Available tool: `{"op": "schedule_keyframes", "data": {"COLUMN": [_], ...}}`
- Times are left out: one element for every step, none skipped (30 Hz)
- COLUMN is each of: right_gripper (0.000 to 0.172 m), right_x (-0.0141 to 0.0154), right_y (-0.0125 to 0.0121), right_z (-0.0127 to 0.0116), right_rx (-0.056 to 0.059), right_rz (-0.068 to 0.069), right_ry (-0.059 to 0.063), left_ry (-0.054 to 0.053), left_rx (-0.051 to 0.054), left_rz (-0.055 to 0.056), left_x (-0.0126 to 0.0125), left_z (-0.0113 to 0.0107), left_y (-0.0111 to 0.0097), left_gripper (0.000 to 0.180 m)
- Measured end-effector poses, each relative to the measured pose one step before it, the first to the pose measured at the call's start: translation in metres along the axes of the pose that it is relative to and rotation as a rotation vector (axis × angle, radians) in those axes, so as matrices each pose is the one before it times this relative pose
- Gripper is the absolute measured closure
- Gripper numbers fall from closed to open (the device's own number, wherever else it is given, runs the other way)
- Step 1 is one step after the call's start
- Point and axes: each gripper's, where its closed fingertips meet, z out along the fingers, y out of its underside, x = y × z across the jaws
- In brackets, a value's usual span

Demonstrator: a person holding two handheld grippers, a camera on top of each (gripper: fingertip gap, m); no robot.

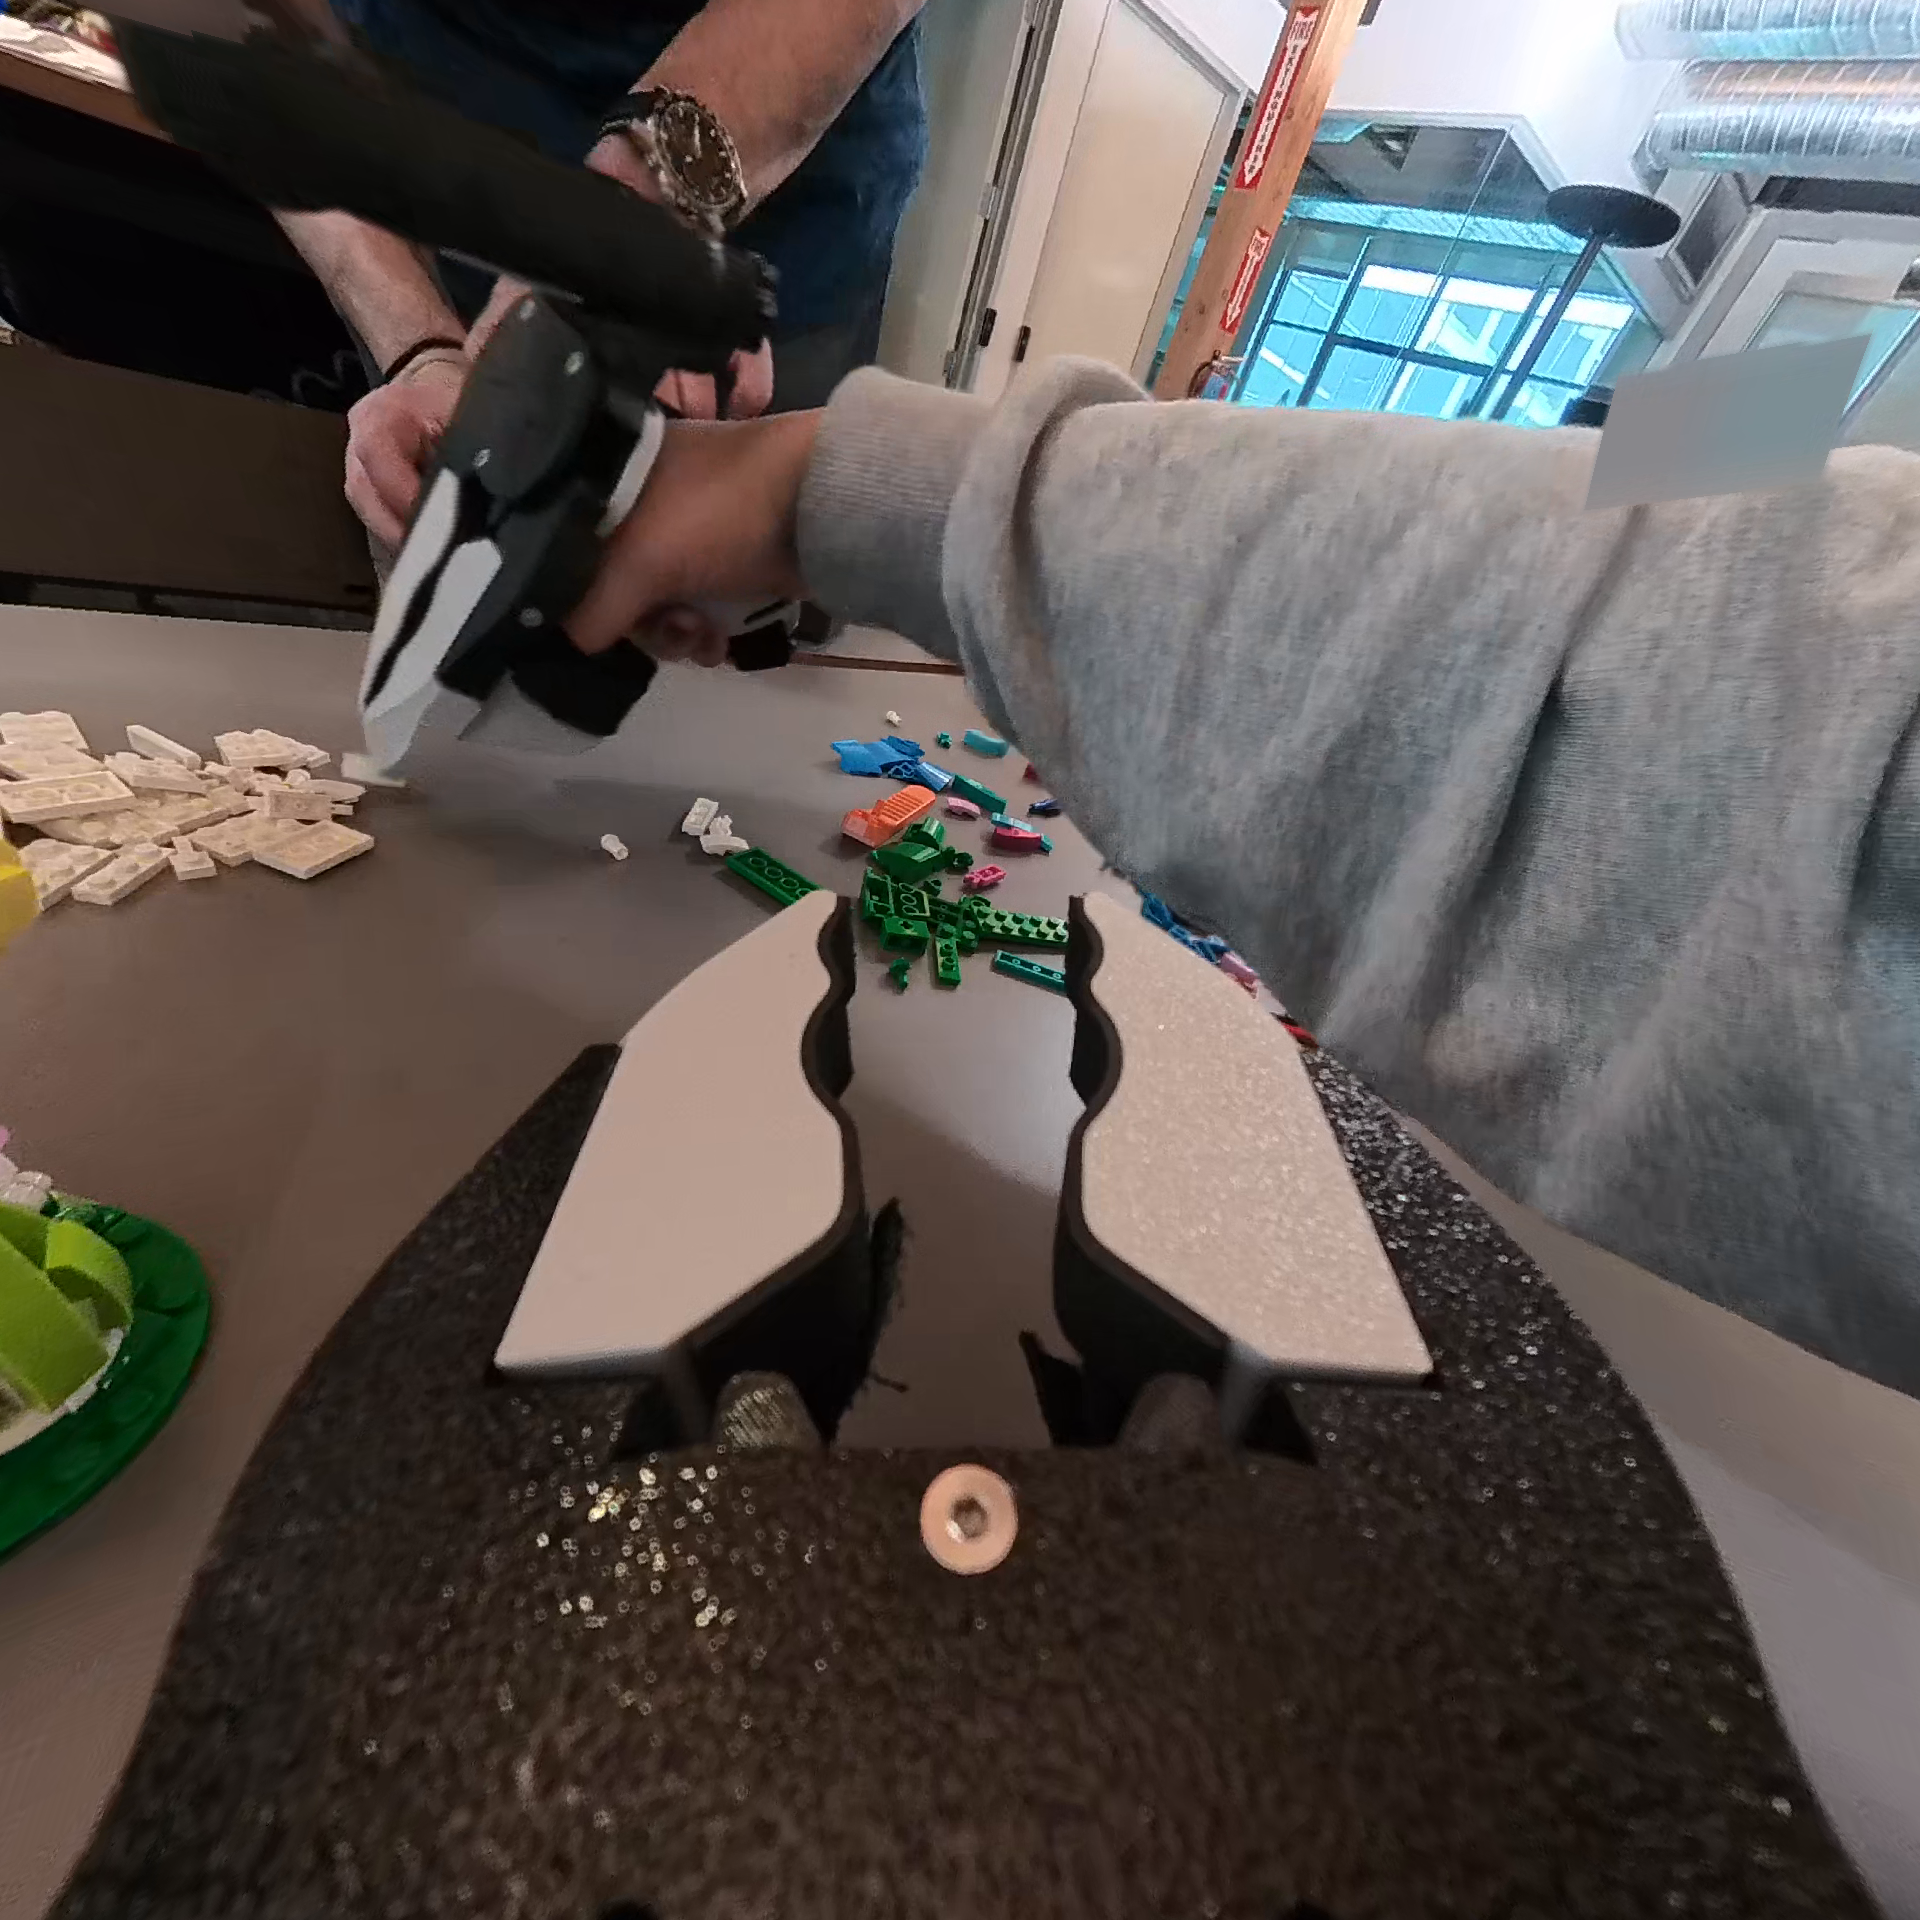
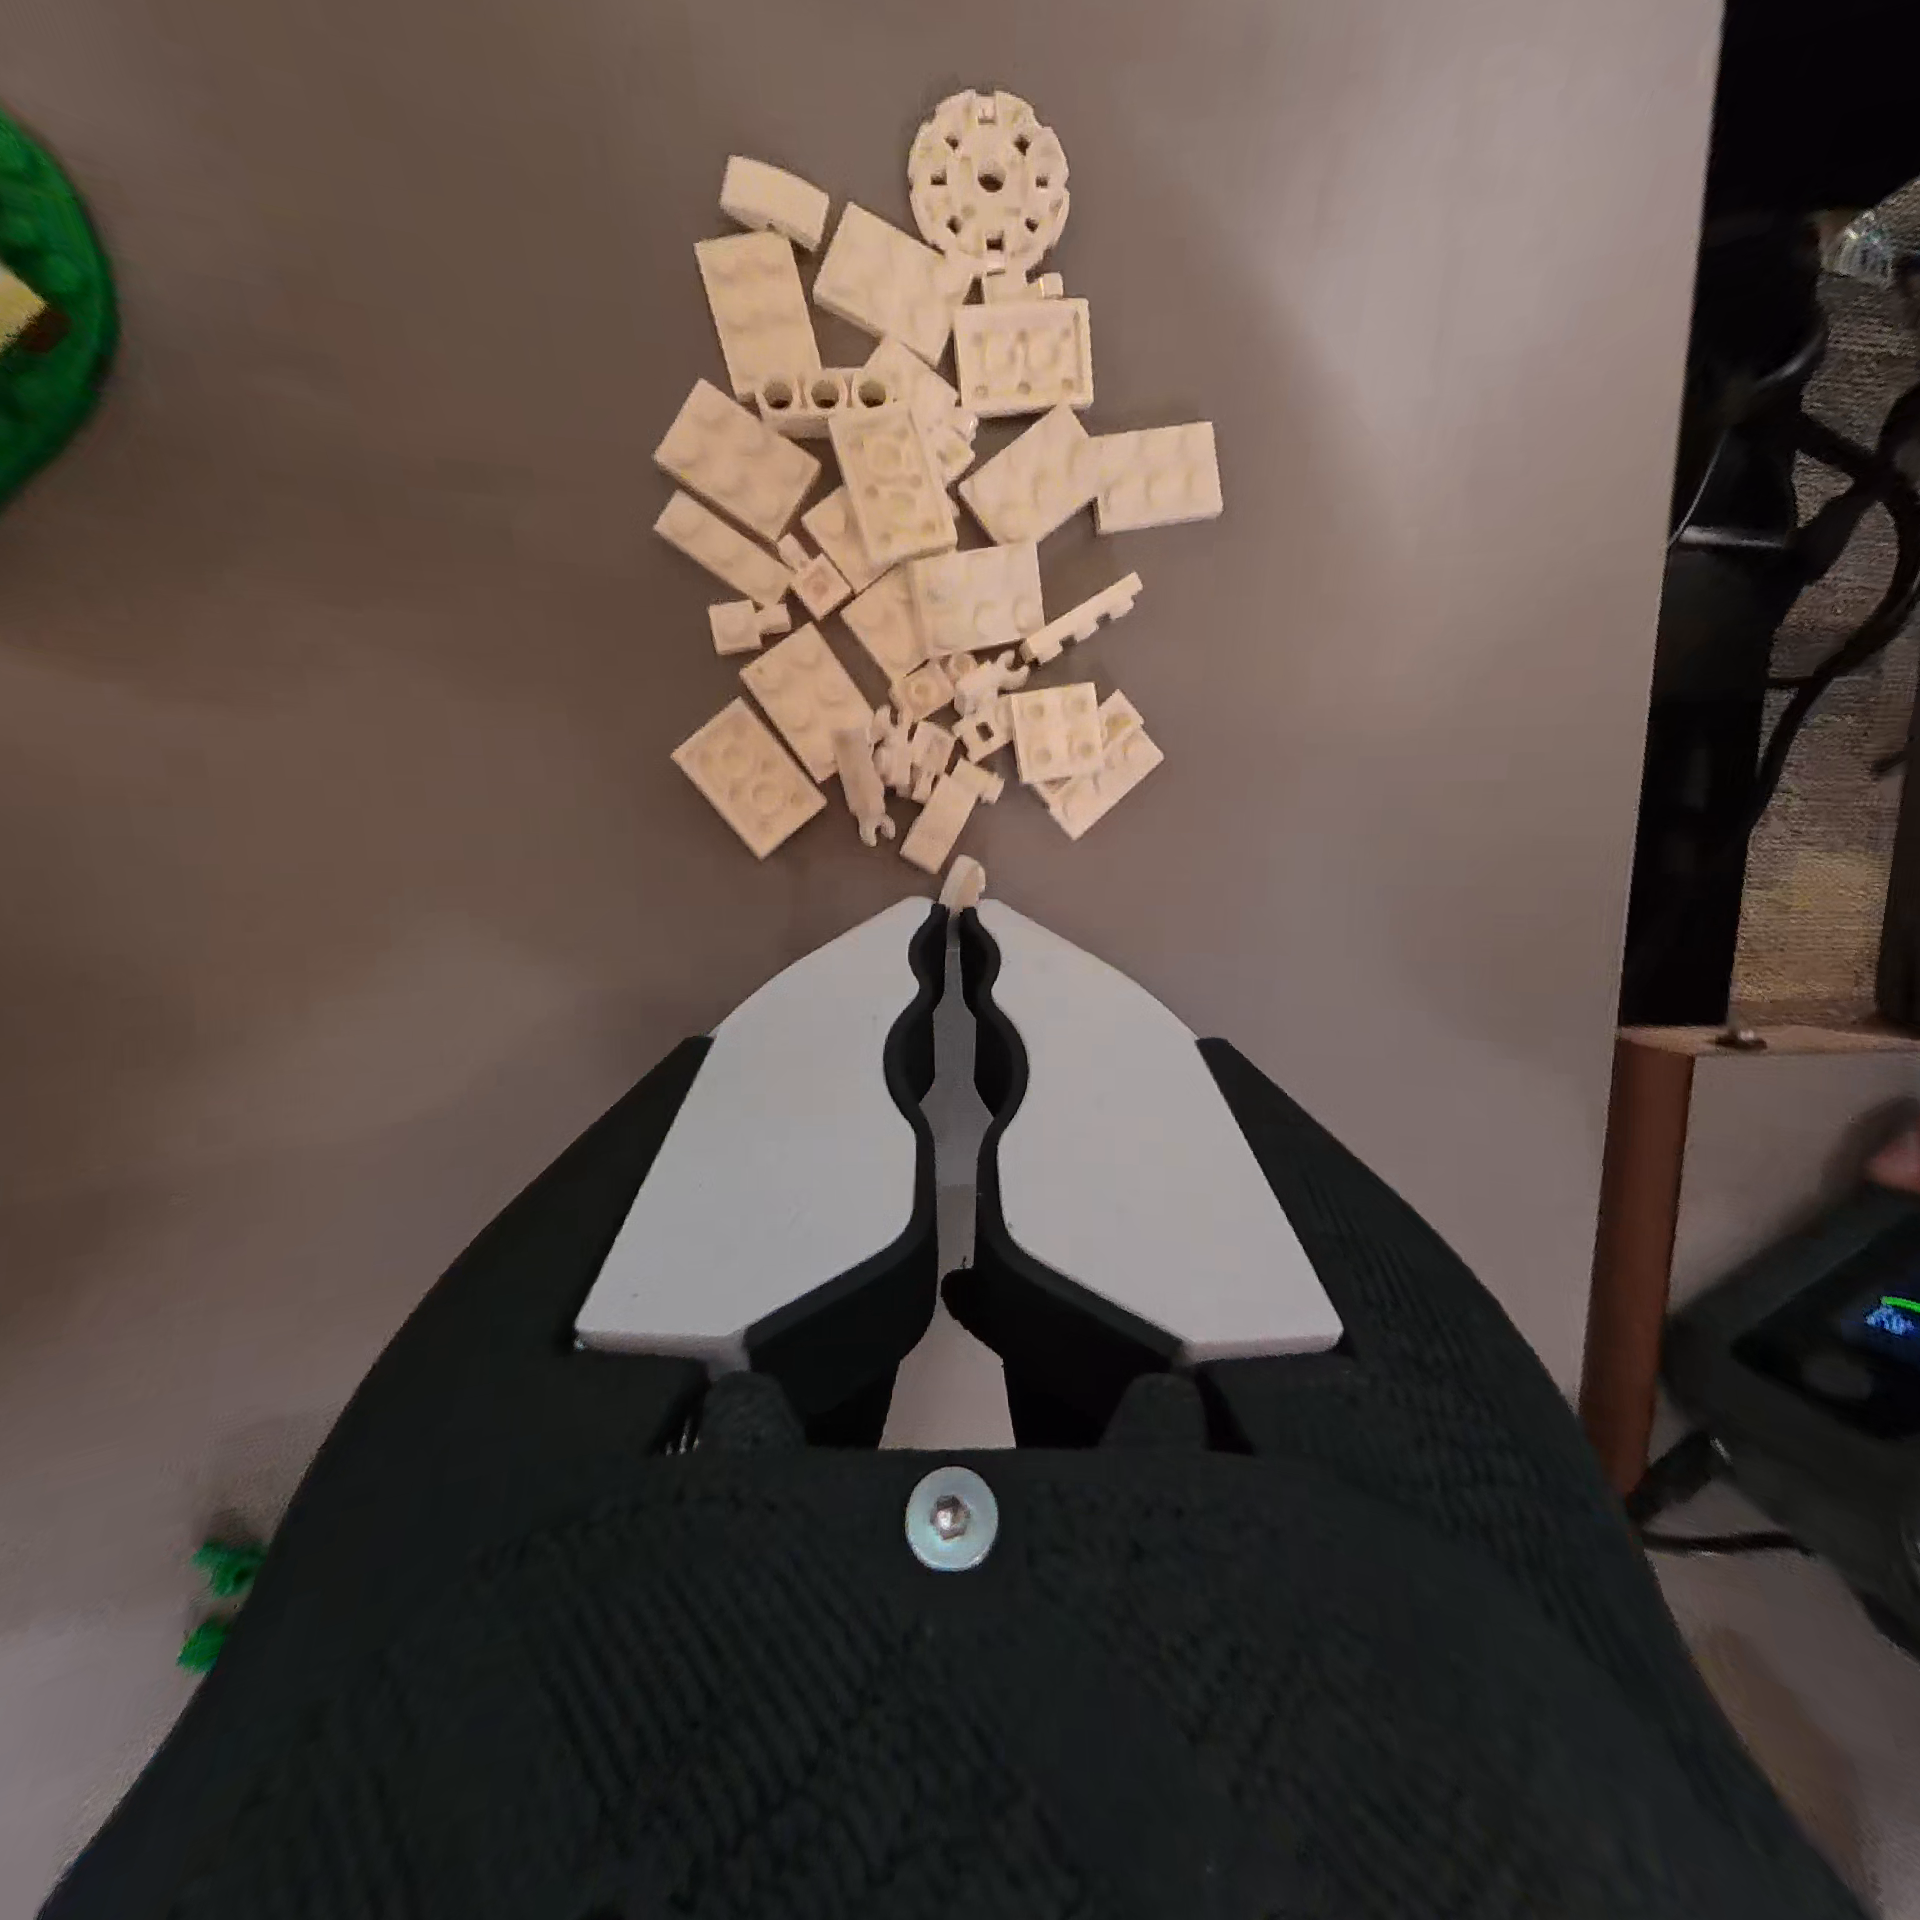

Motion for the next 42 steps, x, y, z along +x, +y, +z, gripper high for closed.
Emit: {"op": "schedule_keyframes", "data": {"right_gripper": [0.17,0.17,0.163,0.148,0.14,0.137,0.136,0.135,0.135,0.135,0.134,0.13,0.128,0.127,0.125,0.124,0.125,0.126,0.127,0.13,0.13,0.131,0.133,0.14,0.145,0.146,0.146,0.147,0.15,0.153,0.155,0.157,0.158,0.159,0.16,0.161,0.163,0.164,0.165,0.165,0.165,0.165], "right_x": [0.0009,0.00239,0.00446,0.00403,0.0007,-0.00253,-0.00472,-0.00524,-0.00469,-0.00424,-0.0044,-0.00406,-0.00393,-0.00413,-0.00343,-0.00233,-0.00202,-0.00239,-0.00171,-0.00046,0.00071,0.00018,0.0011,0.0031,0.00201,0.00043,-0.00028,-0.00083,-0.00147,-0.00155,-0.00099,-0.00017,0.00012,0.00005,-0.00002,0.00007,0.00011,-0.00017,0.00035,0.0014,0.00137,0.00184], "right_y": [-0.00064,-0.00121,-0.00144,-0.00111,-0.00006,0.00126,0.00393,0.00696,0.00981,0.01119,0.01099,0.00971,0.00797,0.00699,0.00616,0.00551,0.00483,0.00413,0.00186,-0.00185,-0.00101,-0.00044,-0.00013,0.00214,0.00354,-0.00148,0.00032,0.0002,0.00006,0.00008,0.00017,0.00038,-0.00031,0.00005,-0.00001,-0.0001,-0.00045,-0.00104,-0.00225,-0.00463,-0.00773,-0.00985], "right_z": [0.00389,0.00212,-0.00038,-0.00316,-0.00523,-0.00688,-0.0077,-0.00768,-0.00696,-0.00568,-0.00399,-0.00218,-0.00084,-0.00004,0.00053,0.00106,0.00137,0.0019,0.00174,0.00038,0.00031,0.00031,0.00051,0.0013,0.0015,0.0002,0.00024,0.00021,0.00023,0.00021,0.00009,0.0001,0.00003,-0.00001,-0.00007,0.00003,0.00002,0.00024,0.00002,-0.00056,-0.00101,-0.00123], "right_rx": [-0.012,-0.0011,0.0093,0.0154,0.0188,0.0188,0.008,-0.008,-0.0228,-0.031,-0.0293,-0.024,-0.0192,-0.0196,-0.0213,-0.023,-0.0242,-0.0251,-0.0147,0.0063,-0.0017,-0.0067,-0.0084,-0.0201,-0.0259,0.0068,-0.007,-0.0048,-0.0016,0.0005,0.0006,-0.0005,0.0039,0.0001,-0.0014,-0.0019,-0.0013,-0.0013,0.0023,0.0133,0.028,0.0368], "right_rz": [-0.0098,-0.0079,-0.0103,-0.0094,0.0005,0.0108,0.0138,0.0123,0.0088,0.0015,-0.0031,-0.004,-0.0066,-0.0112,-0.0183,-0.024,-0.0233,-0.0192,-0.0116,-0.0036,-0.0041,-0.0019,0.0048,0.004,-0.0049,0.0062,0.0093,0.0104,0.0057,0.0062,0.0094,0.0085,0.007,0.0057,0.0041,0.001,-0.0018,-0.0029,-0.0039,-0.0041,-0.0021,0.0011], "right_ry": [0.0154,0.028,0.0417,0.034,0.0043,-0.0228,-0.0397,-0.0417,-0.0351,-0.027,-0.0232,-0.0173,-0.0132,-0.0112,-0.0058,0.0022,0.0017,-0.0048,-0.0049,-0.0036,0.0022,-0.0051,-0.0011,0.0133,0.006,-0.0069,-0.0129,-0.0149,-0.016,-0.0134,-0.0087,-0.0022,0.0002,-0.0003,-0.0006,-0.0008,-0.0009,-0.0027,0.0,0.0067,0.0058,0.0068], "left_ry": [0.0016,0.0,-0.0001,0.0007,-0.0008,-0.0018,-0.0002,-0.0002,-0.0006,0.0002,-0.0007,-0.0006,-0.0009,-0.0008,-0.0007,-0.0005,0.0005,0.0001,0.0,0.0004,0.0,0.0001,0.0006,-0.0001,-0.0004,0.0008,0.0,0.0002,0.0011,0.001,-0.0004,0.0005,0.0004,-0.0008,-0.001,-0.0001,-0.0007,-0.0005,0.0014,0.0003,-0.0001,0.0007], "left_rx": [0.0006,-0.0002,0.0003,0.0015,0.001,0.0003,0.0002,-0.0009,-0.0013,0.0,0.0002,-0.0007,-0.0006,-0.0002,-0.0002,0.0003,0.0004,0.0,-0.0004,-0.0001,0.0003,0.0001,0.0,-0.0001,0.0005,0.0003,0.0,-0.0005,-0.0001,0.0002,-0.0005,0.0002,-0.0002,-0.0006,0.0001,0.0006,0.0001,-0.0001,0.0001,0.0004,0.0005,-0.0001], "left_rz": [0.0008,0.0015,0.0005,-0.0002,0.0009,0.0022,0.0014,0.0009,0.0003,-0.0002,0.0003,0.0011,0.0019,0.0013,0.0003,-0.0007,-0.0008,0.0,0.0001,0.0002,-0.0002,-0.0007,-0.0007,-0.0004,-0.0003,-0.0002,-0.0002,-0.0003,-0.0012,-0.0005,0.0,-0.0009,-0.0007,-0.0002,-0.0004,0.0001,0.0004,-0.0002,-0.0012,-0.0007,-0.0007,-0.001], "left_x": [0.00037,0.00011,-0.00005,0.00002,-0.0001,-0.00029,0.00009,-0.00006,-0.00002,-0.00002,-0.00008,0.0,-0.0001,-0.00013,-0.00011,-0.00023,0.00007,0.00001,0.0,0.00013,0.00004,-0.00002,-0.00002,0.00004,-0.00008,0.00012,0.00002,0.00014,0.00023,0.00016,0.00004,0.00004,0.00013,-0.00018,-0.00019,-0.00004,-0.00005,-0.00006,0.00017,0.00009,-0.00006,0.00017], "left_z": [-0.00001,-0.00007,0.00002,-0.00018,-0.00015,-0.00001,0.00006,0.00013,0.00019,0.00022,0.00011,0.00012,0.00012,-0.00004,-0.00001,-0.00002,-0.00007,0.0,-0.00003,-0.00004,0.00002,0.00004,-0.00007,-0.00001,-0.00016,0.00002,0.0,0.00003,-0.00001,0.00001,0.00003,0.00004,0.00008,0.00008,0.00004,-0.00006,-0.00012,0.0,0.00003,-0.00007,0.00006,-0.00001], "left_y": [-0.00012,-0.00001,-0.00004,-0.00021,-0.00021,-0.00001,0.00003,0.00022,0.00019,0.00008,-0.00003,0.00013,0.00011,0.00014,0.00002,-0.0001,0.00004,0.0,0.00005,0.00004,-0.00013,-0.00005,0.00007,-0.00008,-0.00007,-0.00004,0.0,0.0002,0.00001,-0.00002,0.0002,-0.00006,0.00003,0.00015,-0.00004,-0.00008,0.00001,0.00001,-0.00004,-0.00015,-0.00009,0.00001], "left_gripper": [0.142,0.142,0.142,0.142,0.142,0.142,0.142,0.142,0.142,0.142,0.142,0.142,0.142,0.142,0.142,0.142,0.142,0.142,0.142,0.142,0.142,0.142,0.142,0.142,0.142,0.142,0.142,0.142,0.142,0.142,0.142,0.142,0.142,0.142,0.142,0.142,0.142,0.142,0.142,0.142,0.142,0.142]}}
